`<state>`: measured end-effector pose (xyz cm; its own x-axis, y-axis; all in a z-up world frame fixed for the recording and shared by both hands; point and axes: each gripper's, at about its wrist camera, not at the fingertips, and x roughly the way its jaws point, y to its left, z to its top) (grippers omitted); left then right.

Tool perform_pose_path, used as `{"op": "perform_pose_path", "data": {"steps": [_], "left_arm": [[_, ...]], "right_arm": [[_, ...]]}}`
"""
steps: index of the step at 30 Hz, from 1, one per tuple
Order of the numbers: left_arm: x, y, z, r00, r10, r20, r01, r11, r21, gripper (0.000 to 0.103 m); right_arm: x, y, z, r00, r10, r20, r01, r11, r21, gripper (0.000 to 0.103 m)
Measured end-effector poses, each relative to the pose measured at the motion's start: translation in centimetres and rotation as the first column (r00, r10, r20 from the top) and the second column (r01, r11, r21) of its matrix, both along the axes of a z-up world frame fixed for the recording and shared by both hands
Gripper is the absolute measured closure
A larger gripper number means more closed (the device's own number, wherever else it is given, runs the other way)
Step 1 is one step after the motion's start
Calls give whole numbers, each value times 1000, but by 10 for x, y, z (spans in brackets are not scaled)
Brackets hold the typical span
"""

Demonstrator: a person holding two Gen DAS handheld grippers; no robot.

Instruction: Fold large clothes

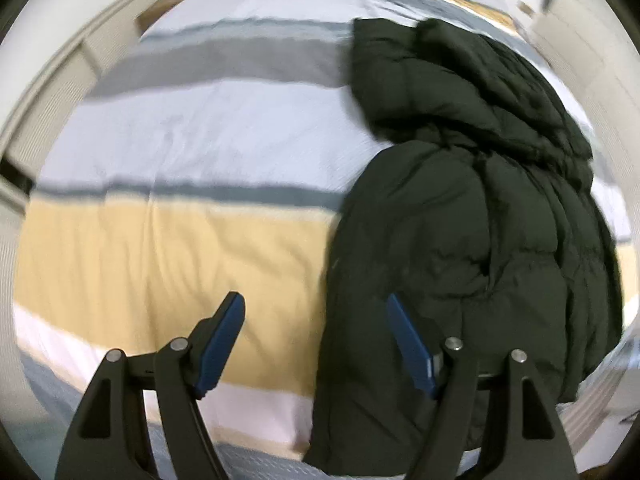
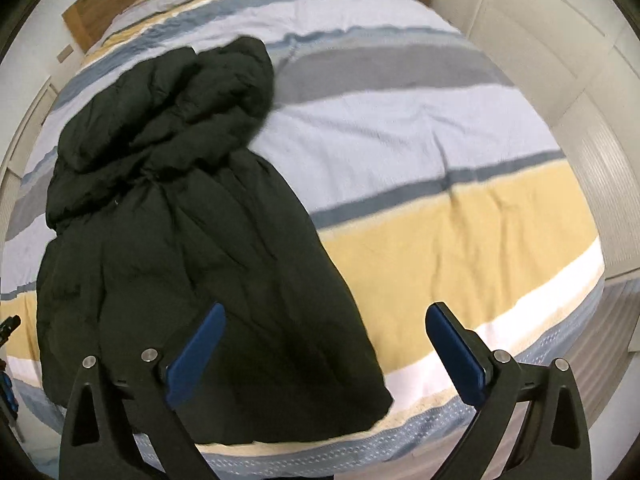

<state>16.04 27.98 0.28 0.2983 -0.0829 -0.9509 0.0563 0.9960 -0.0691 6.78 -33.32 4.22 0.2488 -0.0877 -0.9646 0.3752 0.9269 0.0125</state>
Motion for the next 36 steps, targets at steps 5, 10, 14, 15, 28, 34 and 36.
{"op": "perform_pose_path", "data": {"steps": [5,10,14,15,28,34,36], "left_arm": [[-30,24,-30,986,131,-107,-148,974,-173,31],[-60,37,-67,956,199,-214,-265,900,-347,30],[-70,44,-94,931,231,-281,-342,822,-456,30],[-72,47,-99,926,244,-287,-360,798,-483,30],[-81,43,-122,917,229,-326,-387,705,-594,29],[-95,21,-124,922,192,-337,-373,676,-636,29],[-95,14,-125,920,194,-339,-378,662,-647,31]], "right_arm": [[-23,-23,-24,999,-29,-32,33,991,132,4],[-38,-40,-51,997,-37,-70,55,959,277,3],[-44,-52,-64,995,-82,-65,102,906,410,3],[-44,-53,-69,994,-84,-69,106,897,429,3],[-30,-24,-139,988,49,-143,38,838,545,2],[-36,-12,-160,985,51,-163,50,827,561,2],[-36,-11,-162,985,49,-163,52,824,565,2]]}}
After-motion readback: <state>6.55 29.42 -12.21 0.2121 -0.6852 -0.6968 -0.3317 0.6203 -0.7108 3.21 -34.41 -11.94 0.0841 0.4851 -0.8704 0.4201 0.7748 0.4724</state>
